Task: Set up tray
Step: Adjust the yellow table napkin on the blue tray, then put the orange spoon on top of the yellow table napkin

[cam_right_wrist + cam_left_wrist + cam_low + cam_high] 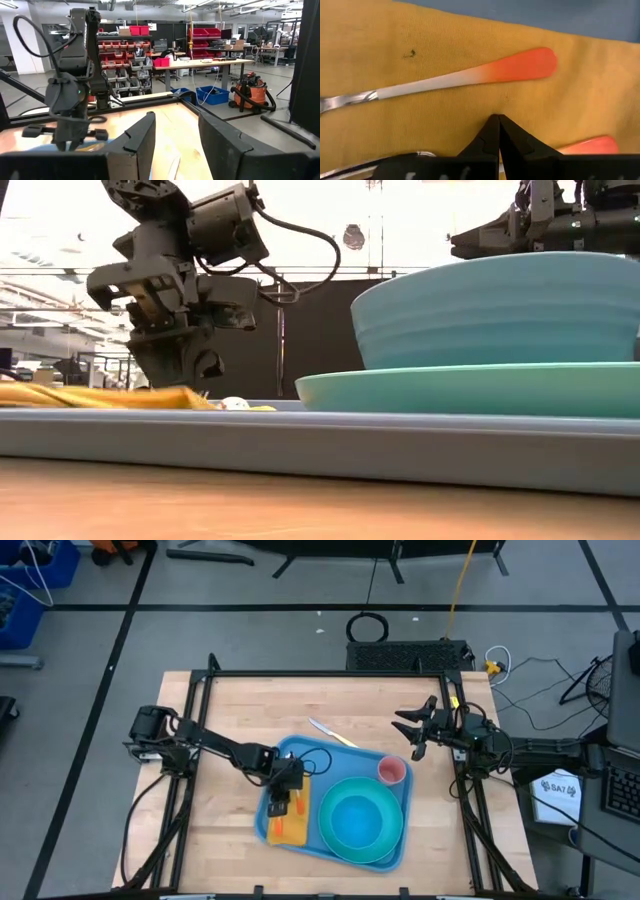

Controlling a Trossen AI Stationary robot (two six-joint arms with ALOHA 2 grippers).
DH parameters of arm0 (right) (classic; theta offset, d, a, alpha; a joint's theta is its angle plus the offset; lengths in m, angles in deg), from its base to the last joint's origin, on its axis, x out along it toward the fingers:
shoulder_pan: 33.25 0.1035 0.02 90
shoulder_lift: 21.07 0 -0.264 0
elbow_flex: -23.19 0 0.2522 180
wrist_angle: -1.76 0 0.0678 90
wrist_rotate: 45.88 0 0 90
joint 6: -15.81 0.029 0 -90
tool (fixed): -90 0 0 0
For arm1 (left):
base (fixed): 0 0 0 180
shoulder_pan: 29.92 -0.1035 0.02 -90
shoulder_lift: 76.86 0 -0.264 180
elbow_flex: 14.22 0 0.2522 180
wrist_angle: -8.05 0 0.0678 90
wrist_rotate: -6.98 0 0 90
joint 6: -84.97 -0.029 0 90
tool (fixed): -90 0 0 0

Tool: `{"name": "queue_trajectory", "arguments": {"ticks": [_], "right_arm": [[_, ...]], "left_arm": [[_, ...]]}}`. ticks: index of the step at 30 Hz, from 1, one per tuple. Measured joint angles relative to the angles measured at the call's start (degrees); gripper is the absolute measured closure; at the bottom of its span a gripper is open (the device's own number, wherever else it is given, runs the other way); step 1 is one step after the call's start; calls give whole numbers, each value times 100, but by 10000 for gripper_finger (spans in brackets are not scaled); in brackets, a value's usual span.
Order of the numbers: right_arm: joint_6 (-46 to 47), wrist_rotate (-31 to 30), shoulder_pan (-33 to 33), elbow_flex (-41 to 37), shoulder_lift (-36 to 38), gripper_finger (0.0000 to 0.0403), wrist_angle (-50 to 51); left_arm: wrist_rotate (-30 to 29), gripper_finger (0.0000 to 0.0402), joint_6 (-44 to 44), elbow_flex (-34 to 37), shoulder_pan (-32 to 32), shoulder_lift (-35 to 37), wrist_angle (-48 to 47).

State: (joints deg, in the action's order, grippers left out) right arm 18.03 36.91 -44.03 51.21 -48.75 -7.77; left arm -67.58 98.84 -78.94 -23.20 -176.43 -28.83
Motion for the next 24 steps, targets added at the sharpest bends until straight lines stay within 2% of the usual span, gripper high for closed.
{"name": "queue_trajectory", "arguments": {"ticks": [6,16,24], "right_arm": [[-5,0,0,0,0,261,-1],[-31,2,0,0,2,261,2],[-53,-2,0,0,2,261,0]], "left_arm": [[-876,401,-12,25,-171,456,-553],[-730,400,24,11,-79,455,-586],[-640,367,95,2,29,546,-139]]}}
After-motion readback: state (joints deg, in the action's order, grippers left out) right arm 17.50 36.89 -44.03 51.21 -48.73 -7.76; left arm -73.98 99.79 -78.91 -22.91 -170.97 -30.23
